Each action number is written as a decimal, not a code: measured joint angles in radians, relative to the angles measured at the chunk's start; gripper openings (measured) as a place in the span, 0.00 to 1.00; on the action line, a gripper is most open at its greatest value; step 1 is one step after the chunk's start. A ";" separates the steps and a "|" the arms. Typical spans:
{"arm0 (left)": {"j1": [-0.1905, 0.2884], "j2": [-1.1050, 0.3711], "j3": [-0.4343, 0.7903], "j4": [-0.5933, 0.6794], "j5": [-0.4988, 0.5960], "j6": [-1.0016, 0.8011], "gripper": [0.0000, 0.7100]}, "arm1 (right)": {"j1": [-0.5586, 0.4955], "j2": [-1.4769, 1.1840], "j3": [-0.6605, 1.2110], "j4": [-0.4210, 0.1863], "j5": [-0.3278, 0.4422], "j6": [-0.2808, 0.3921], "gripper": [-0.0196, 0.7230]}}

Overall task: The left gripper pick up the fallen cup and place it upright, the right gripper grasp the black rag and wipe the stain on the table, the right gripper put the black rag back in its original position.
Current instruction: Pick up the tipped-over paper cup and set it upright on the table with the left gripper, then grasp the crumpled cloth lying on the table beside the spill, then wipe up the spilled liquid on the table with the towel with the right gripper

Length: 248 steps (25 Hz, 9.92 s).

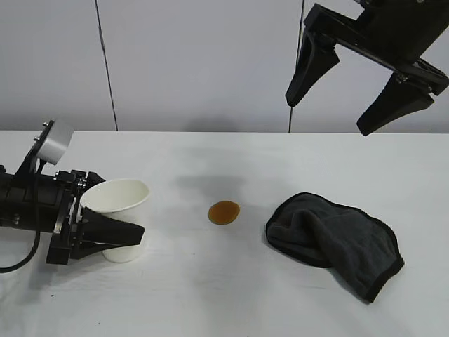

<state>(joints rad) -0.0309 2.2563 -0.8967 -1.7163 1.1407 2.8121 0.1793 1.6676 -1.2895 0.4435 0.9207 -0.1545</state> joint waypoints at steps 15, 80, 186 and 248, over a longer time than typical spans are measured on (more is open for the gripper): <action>0.046 0.000 0.000 0.000 0.000 -0.136 0.89 | 0.000 0.000 0.000 0.000 0.013 0.000 0.96; -0.121 -0.677 -0.339 1.527 -0.355 -2.783 0.88 | 0.000 0.000 0.000 -0.012 0.018 -0.004 0.96; -0.206 -0.546 -0.346 1.129 -0.378 -2.676 0.88 | 0.225 0.382 -0.098 -0.433 -0.070 0.232 0.48; -0.206 -0.546 -0.346 1.129 -0.356 -2.676 0.88 | 0.307 0.638 -0.506 -0.510 0.113 0.299 0.05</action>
<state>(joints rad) -0.2367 1.7102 -1.2423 -0.5871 0.7850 0.1364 0.4858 2.3055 -1.7957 -0.0661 1.0341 0.1447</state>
